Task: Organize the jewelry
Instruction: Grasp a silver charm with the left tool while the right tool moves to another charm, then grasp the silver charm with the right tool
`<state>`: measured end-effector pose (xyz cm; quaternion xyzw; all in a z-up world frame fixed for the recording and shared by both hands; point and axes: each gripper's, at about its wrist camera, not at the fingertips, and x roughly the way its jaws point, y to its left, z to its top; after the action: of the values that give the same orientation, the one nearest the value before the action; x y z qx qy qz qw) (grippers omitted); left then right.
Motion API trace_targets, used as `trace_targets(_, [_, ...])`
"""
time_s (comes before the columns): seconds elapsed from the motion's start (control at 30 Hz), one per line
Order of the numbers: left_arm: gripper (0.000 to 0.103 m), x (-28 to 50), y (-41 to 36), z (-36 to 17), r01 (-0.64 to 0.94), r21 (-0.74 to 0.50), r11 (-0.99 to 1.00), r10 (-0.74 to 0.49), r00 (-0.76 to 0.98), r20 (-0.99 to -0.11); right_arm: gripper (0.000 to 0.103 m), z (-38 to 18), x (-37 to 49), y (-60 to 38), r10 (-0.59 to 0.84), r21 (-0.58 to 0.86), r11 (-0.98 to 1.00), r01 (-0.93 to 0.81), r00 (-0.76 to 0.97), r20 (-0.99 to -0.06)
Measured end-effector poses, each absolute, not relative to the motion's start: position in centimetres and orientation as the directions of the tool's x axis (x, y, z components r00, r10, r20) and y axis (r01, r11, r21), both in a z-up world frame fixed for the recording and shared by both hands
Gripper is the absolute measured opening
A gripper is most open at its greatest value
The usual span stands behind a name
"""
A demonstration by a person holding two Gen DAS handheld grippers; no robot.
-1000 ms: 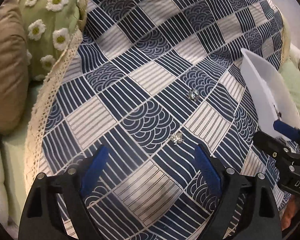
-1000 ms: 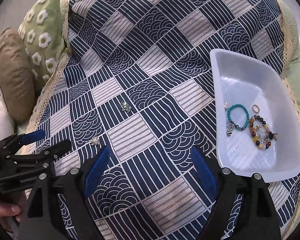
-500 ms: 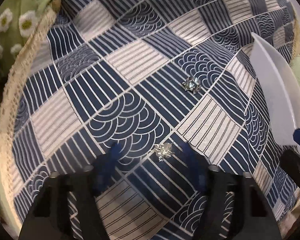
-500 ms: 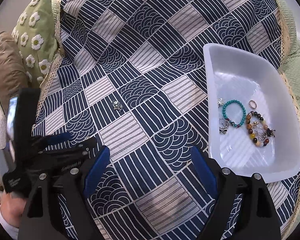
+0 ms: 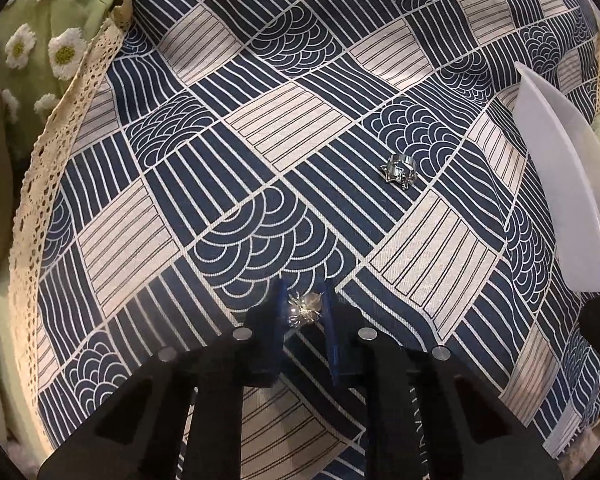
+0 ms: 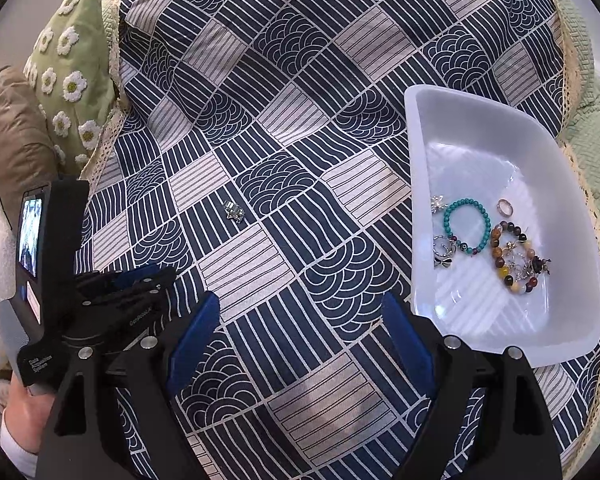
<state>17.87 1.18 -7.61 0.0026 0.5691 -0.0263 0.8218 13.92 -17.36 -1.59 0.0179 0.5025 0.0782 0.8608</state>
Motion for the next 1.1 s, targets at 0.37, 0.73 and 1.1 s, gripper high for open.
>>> trace_targets(0.37, [0.016, 17.0, 4.9, -2.4, 0.022, -0.135, 0.991, -0.132, 0.417, -0.899, 0.082, -1.7, 16.2, -13.4, 0.134, 0.053, 0.985, -0.161, 0.552, -0.823])
trace_targets(0.73, [0.016, 16.7, 9.5, -3.6, 0.014, -0.098, 0.995, -0.096, 0.391, -0.915, 0.072, -5.6, 22.1, -7.2, 0.069, -0.036, 0.980, -0.195, 0.507, -0.859])
trace_targets(1.1, [0.016, 16.5, 9.8, -4.2, 0.051, -0.108, 0.993, -0.120, 0.363, -0.924, 0.026, -8.9, 24.0, -5.9, 0.090, -0.011, 0.975, -0.221, 0.442, -0.892])
